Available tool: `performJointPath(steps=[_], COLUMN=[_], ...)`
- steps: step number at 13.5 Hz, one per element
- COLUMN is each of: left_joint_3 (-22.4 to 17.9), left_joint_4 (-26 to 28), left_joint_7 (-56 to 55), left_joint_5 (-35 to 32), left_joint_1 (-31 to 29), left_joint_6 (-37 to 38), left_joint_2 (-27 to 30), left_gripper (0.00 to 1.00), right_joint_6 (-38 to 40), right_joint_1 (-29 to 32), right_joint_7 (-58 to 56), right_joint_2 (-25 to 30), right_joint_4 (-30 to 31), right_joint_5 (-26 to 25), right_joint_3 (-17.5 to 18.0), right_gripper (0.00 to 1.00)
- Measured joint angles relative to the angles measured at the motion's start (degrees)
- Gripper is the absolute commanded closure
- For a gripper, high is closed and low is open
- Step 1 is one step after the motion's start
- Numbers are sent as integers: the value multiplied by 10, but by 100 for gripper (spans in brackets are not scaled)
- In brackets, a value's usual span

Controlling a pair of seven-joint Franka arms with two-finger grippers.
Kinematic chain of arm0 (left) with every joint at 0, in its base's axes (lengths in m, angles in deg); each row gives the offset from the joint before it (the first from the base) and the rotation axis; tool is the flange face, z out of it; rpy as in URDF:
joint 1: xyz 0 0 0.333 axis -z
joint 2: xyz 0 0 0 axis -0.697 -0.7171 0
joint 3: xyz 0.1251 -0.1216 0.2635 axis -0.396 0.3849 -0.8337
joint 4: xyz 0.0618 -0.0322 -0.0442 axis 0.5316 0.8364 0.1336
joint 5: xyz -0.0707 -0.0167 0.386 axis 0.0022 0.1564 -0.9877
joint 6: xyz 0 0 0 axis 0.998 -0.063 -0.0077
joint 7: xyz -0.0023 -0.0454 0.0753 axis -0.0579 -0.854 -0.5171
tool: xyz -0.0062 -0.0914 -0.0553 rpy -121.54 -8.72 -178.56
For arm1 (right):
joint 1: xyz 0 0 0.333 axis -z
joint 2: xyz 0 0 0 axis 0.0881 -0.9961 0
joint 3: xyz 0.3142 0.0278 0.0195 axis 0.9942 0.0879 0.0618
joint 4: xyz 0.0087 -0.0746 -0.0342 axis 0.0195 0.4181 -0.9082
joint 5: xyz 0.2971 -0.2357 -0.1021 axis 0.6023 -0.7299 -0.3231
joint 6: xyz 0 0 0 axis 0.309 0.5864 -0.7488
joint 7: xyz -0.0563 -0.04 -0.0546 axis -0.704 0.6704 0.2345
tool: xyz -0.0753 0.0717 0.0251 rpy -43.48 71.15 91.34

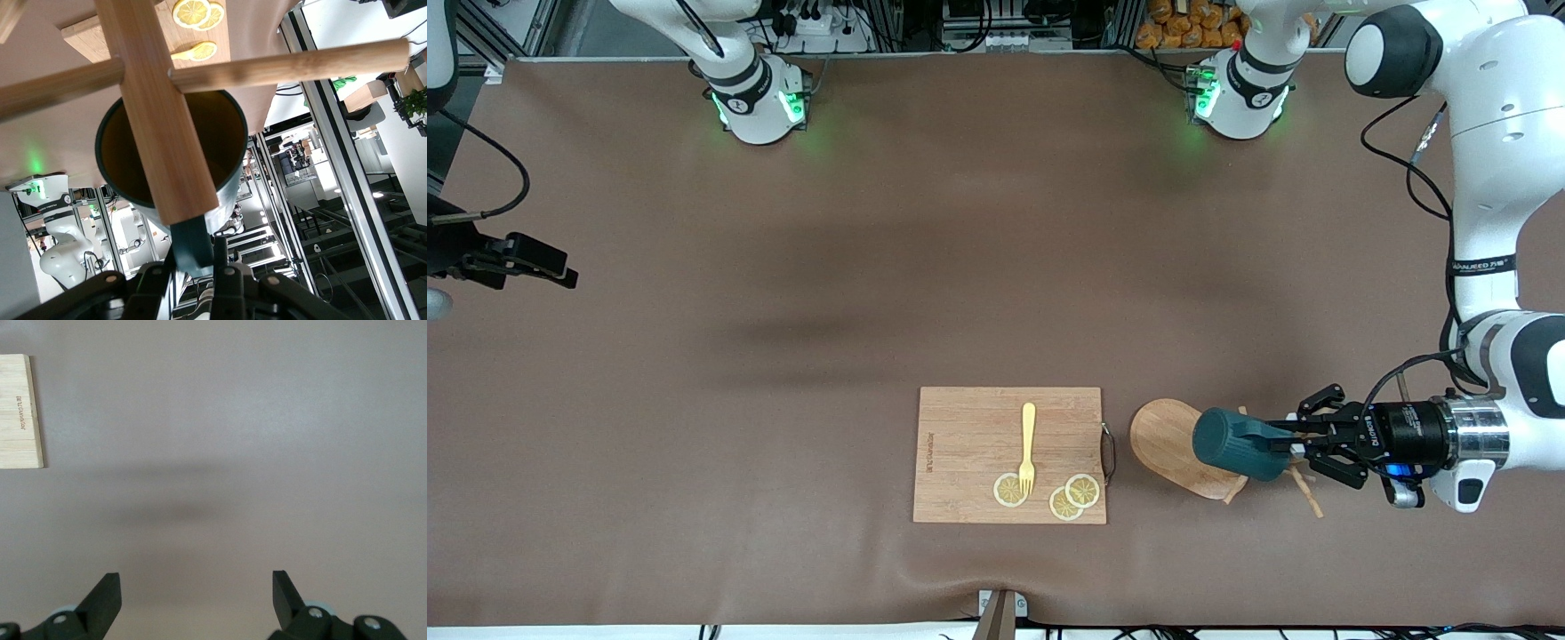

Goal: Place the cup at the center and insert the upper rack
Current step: 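Open the left gripper to release the cup on the peg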

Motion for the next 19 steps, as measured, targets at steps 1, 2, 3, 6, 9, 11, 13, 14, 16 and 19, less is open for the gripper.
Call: performJointPath(steps=[1, 2, 3, 6, 9, 11, 13, 14, 16, 19], left_joint_3=[0, 0, 0, 0, 1, 4, 4, 4, 4, 4], left_joint_4=[0, 0, 1, 5, 5, 2, -2, -4, -9, -17], left_joint_7=[0, 0, 0, 0, 0, 0, 0, 0, 0, 0], left_joint_5=[0, 0, 0, 8, 10, 10, 10, 9, -13, -108], left_joint_1=[0, -1, -2, -10, -12, -12, -8, -7, -5, 11], left_joint_6=[0, 0, 0, 0, 2, 2, 3, 3, 5, 7], left_joint_2=[0, 0, -1, -8, -12, -11, -10, -7, 4, 50], left_gripper=[94, 88, 76, 1, 0, 0, 0, 0, 0, 0], right_joint_6=[0, 0, 0, 0, 0, 0, 0, 0, 0, 0], right_joint_1=[0, 0, 0, 0, 0, 0, 0, 0, 0, 0], right_joint_7=[0, 0, 0, 0, 0, 0, 0, 0, 0, 0], right_joint_2=[0, 0, 0, 0, 0, 0, 0, 0, 0, 0], right_joint_4=[0, 0, 0, 0, 0, 0, 0, 0, 0, 0], right_joint_5=[0, 0, 0, 0, 0, 0, 0, 0, 0, 0], right_joint_3=[0, 0, 0, 0, 0, 0, 0, 0, 0, 0], right_gripper=[0, 0, 0, 0, 0, 0, 0, 0, 0, 0])
